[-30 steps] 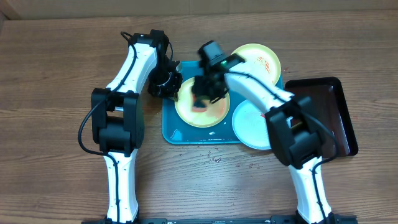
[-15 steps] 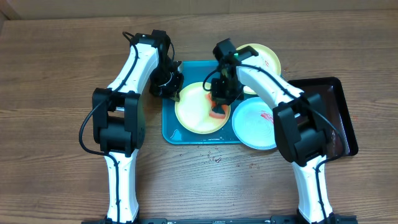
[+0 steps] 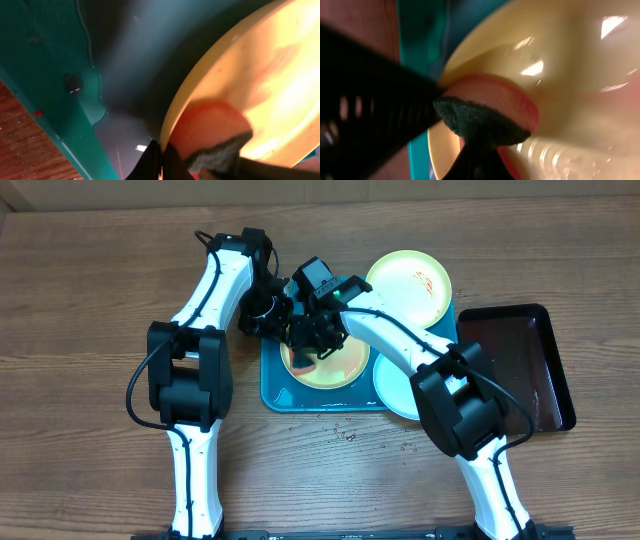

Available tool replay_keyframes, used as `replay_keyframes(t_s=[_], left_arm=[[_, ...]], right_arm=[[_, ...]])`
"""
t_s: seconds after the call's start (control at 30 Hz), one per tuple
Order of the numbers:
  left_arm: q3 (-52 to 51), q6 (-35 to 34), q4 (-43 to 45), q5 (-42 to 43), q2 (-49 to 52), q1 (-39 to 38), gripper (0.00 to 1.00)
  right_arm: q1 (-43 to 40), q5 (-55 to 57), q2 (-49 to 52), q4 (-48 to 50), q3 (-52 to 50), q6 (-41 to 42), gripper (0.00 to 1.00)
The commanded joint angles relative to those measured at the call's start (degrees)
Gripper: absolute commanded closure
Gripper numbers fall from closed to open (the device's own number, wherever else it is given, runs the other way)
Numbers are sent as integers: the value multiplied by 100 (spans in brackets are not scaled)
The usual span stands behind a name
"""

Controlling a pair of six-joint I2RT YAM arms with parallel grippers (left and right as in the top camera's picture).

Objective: Clean dirty plates on tray and stack at the side
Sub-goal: 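Scrub the left yellow plate with the sponge while the left gripper holds it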

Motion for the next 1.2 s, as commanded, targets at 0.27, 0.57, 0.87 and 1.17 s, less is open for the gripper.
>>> replay_keyframes(t_s=[0.27,0.57,0.87,1.17], left_arm=[[42,-568,155,125,52,-11,96],[42,-844,350,-179,50,-11,96],[42,-964,501,-195,52,-11,96],[42,-964,472,-173,52,-11,96]], right_arm=[[-837,1349,46,160,42,584,96],[-1211,1102,46,-1180,42,356,96],[-804,284,46,-1676,42,-114,96],[-308,33,46,-599,-229,190,96]])
